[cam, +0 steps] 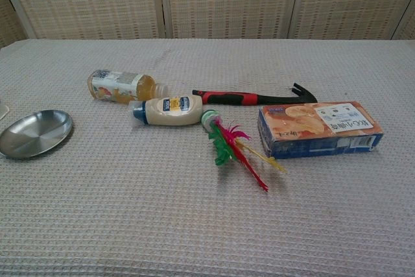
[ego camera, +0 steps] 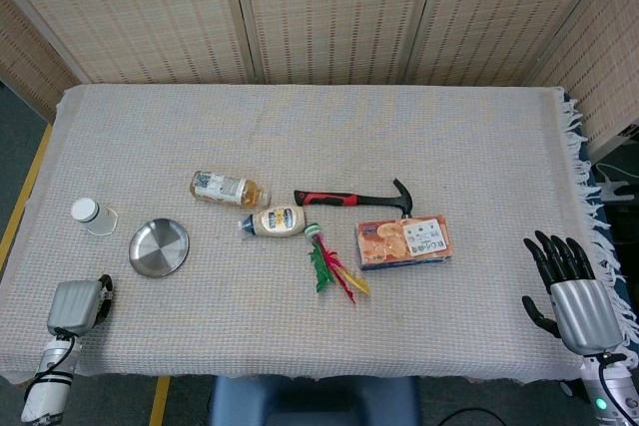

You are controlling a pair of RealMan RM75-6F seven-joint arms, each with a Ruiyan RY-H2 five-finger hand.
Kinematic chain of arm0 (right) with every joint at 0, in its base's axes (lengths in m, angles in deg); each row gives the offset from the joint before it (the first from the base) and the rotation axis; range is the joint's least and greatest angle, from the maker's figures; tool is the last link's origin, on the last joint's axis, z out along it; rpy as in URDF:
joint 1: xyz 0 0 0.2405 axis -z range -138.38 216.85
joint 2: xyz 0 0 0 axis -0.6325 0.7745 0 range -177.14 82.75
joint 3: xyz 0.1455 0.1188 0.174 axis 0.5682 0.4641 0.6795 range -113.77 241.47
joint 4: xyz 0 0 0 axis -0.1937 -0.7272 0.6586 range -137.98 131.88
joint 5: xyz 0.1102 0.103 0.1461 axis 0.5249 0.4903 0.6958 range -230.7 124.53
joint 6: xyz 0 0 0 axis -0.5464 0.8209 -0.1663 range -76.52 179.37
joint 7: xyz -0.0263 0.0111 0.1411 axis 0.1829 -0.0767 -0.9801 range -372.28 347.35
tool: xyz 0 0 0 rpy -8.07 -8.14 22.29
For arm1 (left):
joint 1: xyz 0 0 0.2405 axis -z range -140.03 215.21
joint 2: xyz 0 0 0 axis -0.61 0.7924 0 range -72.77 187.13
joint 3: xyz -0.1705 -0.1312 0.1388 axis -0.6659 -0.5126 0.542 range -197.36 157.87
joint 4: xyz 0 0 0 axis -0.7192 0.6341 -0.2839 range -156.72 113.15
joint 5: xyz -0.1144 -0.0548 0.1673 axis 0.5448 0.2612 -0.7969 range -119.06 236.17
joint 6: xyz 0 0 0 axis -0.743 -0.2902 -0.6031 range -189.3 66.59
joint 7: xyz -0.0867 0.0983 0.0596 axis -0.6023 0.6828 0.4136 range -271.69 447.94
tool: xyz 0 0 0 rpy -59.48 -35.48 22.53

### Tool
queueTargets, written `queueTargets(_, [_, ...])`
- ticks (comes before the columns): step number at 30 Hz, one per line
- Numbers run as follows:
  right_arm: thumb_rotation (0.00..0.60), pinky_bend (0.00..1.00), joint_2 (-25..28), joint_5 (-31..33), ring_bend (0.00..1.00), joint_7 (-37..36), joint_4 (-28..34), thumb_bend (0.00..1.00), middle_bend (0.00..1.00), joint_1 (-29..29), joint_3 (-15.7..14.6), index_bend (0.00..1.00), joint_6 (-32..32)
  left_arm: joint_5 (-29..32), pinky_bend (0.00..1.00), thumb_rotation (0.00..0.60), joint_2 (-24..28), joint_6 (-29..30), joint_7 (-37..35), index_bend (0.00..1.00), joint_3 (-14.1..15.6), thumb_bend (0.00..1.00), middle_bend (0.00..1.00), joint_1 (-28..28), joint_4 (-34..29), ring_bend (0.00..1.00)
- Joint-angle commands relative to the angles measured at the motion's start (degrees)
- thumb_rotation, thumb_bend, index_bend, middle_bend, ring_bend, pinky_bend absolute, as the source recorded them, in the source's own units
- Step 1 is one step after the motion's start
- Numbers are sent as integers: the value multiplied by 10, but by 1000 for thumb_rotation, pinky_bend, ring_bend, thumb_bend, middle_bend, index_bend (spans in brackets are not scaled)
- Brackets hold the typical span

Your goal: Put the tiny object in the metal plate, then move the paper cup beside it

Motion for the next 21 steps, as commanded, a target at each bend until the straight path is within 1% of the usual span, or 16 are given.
queueTargets(1, [600,0,-1,0,0,1,0,221,0,0,0,0,0,-6,887,600,2,7,-9,554,-3,394,891,1,-3,807])
queueTargets(5, [600,0,-1,-1,0,0,0,222,0,1,1,0,3,-17,889,600,11,13,-15,559,-11,393,894,14,-19,810])
queueTargets(8, [600,0,-1,-2,0,-1,-1,221,0,1,2,0,6,-29,889,600,22,13,-13,558,-21,393,894,32,-45,809])
queueTargets(12, [600,0,-1,1,0,-1,-2,222,0,0,3,0,3,-40,889,600,27,8,4,557,-41,393,895,65,-76,809])
queueTargets(14, [600,0,-1,4,0,-1,-3,221,0,-1,4,0,1,-39,889,600,25,-5,11,555,-53,395,895,85,-87,809])
queueTargets(17, [600,0,-1,7,0,-1,-3,221,0,-1,5,0,0,-29,889,600,14,-38,26,555,-65,396,896,115,-82,809])
queueTargets(21, [600,0,0,11,0,-3,-4,221,0,-1,7,0,0,-9,889,600,-9,-73,51,555,-71,395,896,143,-51,809])
